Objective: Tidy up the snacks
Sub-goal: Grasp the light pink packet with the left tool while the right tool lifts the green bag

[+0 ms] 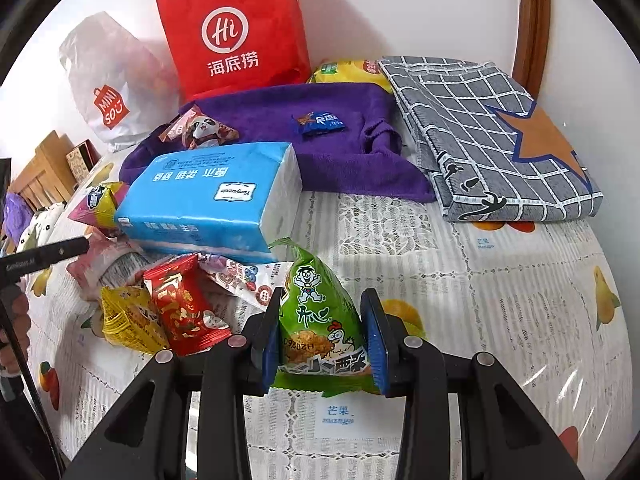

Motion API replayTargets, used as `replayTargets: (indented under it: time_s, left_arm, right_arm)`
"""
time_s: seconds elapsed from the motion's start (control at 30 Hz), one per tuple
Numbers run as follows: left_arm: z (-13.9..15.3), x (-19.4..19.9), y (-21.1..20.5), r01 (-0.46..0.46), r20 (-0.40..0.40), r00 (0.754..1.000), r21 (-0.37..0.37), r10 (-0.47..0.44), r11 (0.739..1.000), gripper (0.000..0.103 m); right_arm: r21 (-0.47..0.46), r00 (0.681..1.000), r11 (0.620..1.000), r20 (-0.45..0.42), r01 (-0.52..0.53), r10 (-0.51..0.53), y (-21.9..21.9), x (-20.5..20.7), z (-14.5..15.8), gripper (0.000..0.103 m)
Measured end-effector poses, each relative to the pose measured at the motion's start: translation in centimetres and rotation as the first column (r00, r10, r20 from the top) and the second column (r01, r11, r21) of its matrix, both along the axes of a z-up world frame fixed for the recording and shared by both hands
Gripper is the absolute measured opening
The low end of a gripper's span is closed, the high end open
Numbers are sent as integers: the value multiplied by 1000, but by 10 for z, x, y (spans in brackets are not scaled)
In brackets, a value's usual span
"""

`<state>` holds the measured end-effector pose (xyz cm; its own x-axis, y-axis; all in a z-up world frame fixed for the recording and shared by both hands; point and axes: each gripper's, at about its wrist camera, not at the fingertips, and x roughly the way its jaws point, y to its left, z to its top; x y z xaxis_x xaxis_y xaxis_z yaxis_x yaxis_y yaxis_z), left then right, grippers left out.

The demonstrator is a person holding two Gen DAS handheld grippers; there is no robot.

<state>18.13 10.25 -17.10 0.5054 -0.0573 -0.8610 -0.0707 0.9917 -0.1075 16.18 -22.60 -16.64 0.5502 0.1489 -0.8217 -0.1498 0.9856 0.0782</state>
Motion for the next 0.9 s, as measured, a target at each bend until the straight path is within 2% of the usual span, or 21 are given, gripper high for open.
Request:
replayTargets:
  time_s: [0.1, 0.23, 0.37, 0.4, 0.43, 0.5, 0.6, 0.63, 0.77, 0.9]
  left_arm:
    - [-9, 2, -6, 36, -26, 999, 26, -36, 999, 66]
    - [-19, 0, -18, 87, -37, 996, 20, -86, 996, 65]
    - [-24, -4, -27, 100, -22, 995, 75, -98, 992, 66]
    - [-23, -5, -26, 100, -19, 995, 80, -99, 992, 63]
    - [-22, -7, -24, 92, -16, 996, 90, -91, 992, 52]
    - [-20, -9, -21, 81, -14, 997, 117, -80, 990, 43]
    - [-19, -13, -15, 80, -20, 997, 98, -78, 992, 42]
    - [-18, -16, -12, 75, -16, 997, 96, -74, 993, 42]
    - [-13, -24, -7, 64, -13, 998, 46, -64, 997, 42]
    - [-4, -32, -8, 60, 2, 998, 28, -60, 998, 42]
  right_arm:
    - [-6, 1000, 1000, -4, -9, 9, 4, -1, -2, 37]
    - [-12, 1000, 1000, -8, -6, 6, 4, -2, -4, 37]
    - [-15, 1000, 1000, -22, -12, 11, 5, -3, -9, 37]
    - [-17, 1000, 1000, -27, -14, 13, 5, -3, -11, 38]
    - [-17, 999, 1000, -33, -15, 14, 5, -3, -13, 38]
    - [-16, 999, 1000, -34, -18, 17, 4, -3, -18, 38]
    - [-8, 999, 1000, -39, -19, 19, 2, -2, -23, 49]
    - [4, 999, 1000, -38, -14, 15, 1, -2, -24, 49]
    - [25, 999, 1000, -46, 7, -5, -3, -3, -23, 45]
    - [24, 1000, 1000, -30, 0, 1, -2, -9, -13, 39]
